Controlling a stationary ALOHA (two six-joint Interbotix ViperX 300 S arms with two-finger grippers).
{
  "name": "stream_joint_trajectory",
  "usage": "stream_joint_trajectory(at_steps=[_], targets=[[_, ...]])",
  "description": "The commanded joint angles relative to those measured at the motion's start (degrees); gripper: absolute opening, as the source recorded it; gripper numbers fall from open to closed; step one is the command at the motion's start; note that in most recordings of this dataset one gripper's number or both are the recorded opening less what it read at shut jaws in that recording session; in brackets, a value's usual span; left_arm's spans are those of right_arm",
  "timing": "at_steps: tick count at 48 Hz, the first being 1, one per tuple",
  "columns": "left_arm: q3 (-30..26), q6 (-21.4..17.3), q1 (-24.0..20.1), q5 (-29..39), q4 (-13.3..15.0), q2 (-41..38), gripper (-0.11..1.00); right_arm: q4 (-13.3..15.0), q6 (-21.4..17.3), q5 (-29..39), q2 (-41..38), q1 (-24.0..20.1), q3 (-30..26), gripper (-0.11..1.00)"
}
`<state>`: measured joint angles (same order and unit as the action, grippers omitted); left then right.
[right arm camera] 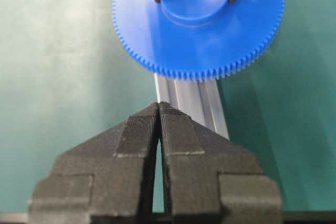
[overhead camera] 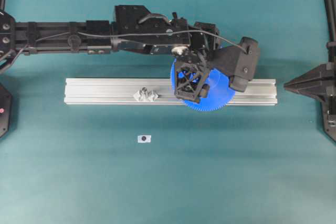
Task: Insert the large gear onto the shaft.
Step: 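Lower the blue gear down onto the right shaft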
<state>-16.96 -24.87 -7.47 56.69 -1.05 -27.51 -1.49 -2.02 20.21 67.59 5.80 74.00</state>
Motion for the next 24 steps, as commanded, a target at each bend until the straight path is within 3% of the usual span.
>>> stream_joint_trajectory(at_steps=[1,24], targets=[[0.35,0.09,-0.53,-0.44,-0.18,1.14,0.84,-0.09,-0.62,-0.44,-0.35,-0.18,-0.62,0.09],[0.44,1.76,-0.53,-2.11,-0.18,1.76,0.9,-0.09,-0.62,-0.44,-0.35,-0.09,-0.53,0.09]])
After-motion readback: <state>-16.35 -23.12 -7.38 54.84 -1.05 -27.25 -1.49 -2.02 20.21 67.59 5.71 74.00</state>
